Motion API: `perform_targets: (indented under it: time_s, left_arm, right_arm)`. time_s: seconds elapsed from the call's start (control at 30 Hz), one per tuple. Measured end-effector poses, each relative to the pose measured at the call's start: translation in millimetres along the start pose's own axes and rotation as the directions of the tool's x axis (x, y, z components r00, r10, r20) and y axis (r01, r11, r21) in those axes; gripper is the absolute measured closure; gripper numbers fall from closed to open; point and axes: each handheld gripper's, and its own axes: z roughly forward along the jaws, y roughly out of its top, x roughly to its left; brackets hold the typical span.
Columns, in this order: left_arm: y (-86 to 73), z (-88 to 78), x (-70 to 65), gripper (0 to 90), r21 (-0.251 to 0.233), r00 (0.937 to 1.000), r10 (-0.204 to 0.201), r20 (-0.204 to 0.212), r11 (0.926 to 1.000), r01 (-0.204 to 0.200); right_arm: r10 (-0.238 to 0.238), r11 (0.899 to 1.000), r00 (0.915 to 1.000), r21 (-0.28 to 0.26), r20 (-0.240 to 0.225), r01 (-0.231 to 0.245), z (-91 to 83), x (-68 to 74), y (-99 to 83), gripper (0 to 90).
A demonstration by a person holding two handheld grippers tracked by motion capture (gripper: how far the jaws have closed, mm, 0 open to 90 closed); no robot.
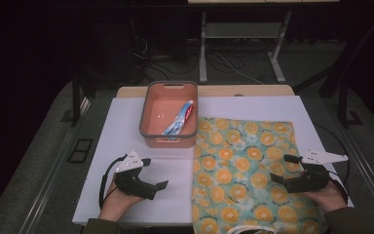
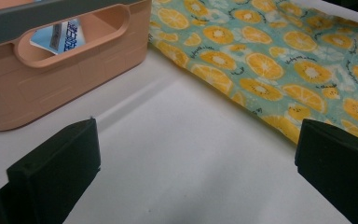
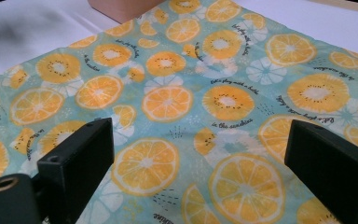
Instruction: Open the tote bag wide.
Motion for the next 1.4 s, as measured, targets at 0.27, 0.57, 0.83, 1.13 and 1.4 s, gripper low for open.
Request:
perform_targets:
  time_s: [0.27, 0.57, 0.83, 1.13, 1.4]
  left_arm:
    - [1.3, 3.8, -0.9, 0.0, 0.009, 1.0000, 0.003, -0.001, 1.0000, -0.003]
    - [8.4, 16.0, -1.7, 11.2, -0.002, 1.0000, 0.007, 0.007, 1.0000, -0.007]
    - [15.9, 32.2, -7.9, 15.9, 0.018, 0.9997, 0.010, 0.021, 0.9998, -0.010]
    - [23.5, 56.2, -15.0, 21.8, 0.038, 0.9991, 0.005, 0.042, 0.9993, -0.007]
    - [28.3, 86.4, -26.9, 22.7, 0.083, 0.9971, 0.004, 0.076, 0.9965, -0.010]
  right_arm:
    - [0.000, 1.000, 0.9999, 0.000, -0.013, 0.000, 0.5, 0.6, -0.1, 7.9]
    - [0.000, 1.000, 0.9998, 0.009, -0.021, 0.000, 3.5, 0.6, 0.0, 7.9]
    - [-0.002, 1.000, 1.0000, 0.010, -0.008, 0.002, 2.7, 0.9, -0.7, 7.9]
    - [-0.004, 1.000, 1.0000, 0.013, -0.004, 0.004, 3.7, 0.5, -0.8, 7.9]
    - [-0.008, 1.000, 1.0000, 0.016, -0.002, 0.008, 3.6, 0.6, -0.9, 7.9]
